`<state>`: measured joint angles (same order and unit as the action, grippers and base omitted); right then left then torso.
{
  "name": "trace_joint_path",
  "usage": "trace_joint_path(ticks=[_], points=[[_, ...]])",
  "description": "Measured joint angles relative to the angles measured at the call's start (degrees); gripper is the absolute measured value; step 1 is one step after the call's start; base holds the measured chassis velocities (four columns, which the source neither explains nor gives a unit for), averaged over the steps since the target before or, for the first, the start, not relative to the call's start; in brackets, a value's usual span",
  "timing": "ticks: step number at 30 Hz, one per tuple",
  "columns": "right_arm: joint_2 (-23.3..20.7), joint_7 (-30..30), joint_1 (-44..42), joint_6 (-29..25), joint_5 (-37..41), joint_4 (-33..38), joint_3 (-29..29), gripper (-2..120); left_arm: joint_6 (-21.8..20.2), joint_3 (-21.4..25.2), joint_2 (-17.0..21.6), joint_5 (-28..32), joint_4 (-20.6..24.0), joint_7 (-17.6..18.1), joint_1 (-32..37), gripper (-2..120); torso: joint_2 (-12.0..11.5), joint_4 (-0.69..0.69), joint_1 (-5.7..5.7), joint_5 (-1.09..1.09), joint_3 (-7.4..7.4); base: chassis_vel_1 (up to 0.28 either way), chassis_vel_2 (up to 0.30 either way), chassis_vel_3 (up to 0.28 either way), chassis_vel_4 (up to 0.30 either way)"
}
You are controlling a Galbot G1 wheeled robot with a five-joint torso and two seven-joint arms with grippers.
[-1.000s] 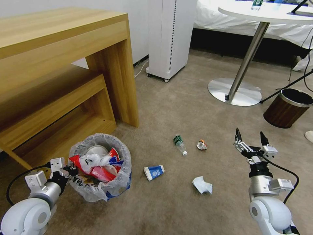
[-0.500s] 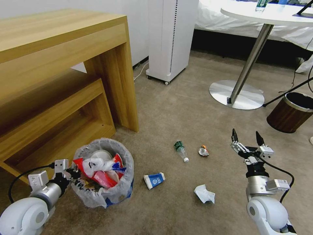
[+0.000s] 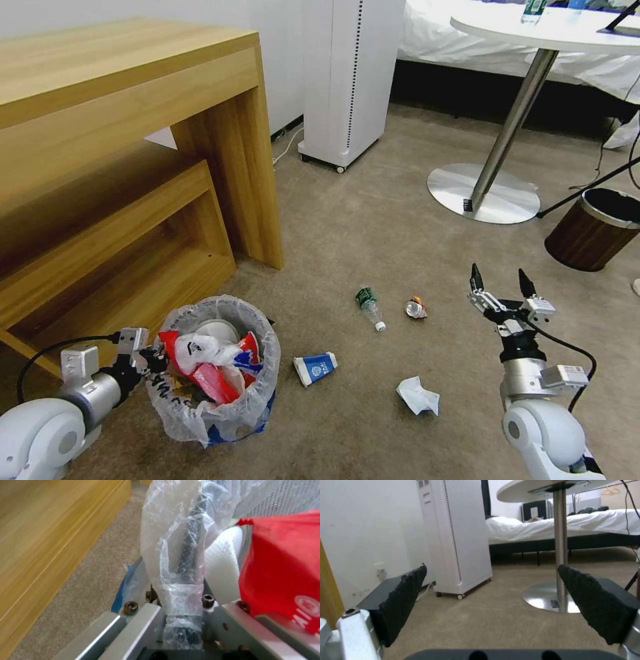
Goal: Pick up the trash bin and place the garbage on the floor into it.
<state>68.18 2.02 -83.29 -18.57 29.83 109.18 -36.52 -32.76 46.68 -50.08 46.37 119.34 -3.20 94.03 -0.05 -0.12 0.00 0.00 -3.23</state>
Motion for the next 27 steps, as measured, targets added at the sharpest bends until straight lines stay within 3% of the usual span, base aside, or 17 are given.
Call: trace_joint_path(ticks=[9,27], points=[[0.2,0.2,-0.8,0.1,0.2,0.5,0.0,100,1.1,-0.2,0.9,-0.8,-0.9,-1.9,-0.1,0,0.0,0.00,0.00,0.00,0.00,0.000,0.000,0.000,0.000],[-1.5,6.7,-4.9,6.9,2.4,3.3,0.7,100,1.3,0.6,1.0,-1.2,0.8,-2.0,1.8,0,0.0,0.00,0.00,0.00,0.00,0.000,0.000,0.000,0.000]])
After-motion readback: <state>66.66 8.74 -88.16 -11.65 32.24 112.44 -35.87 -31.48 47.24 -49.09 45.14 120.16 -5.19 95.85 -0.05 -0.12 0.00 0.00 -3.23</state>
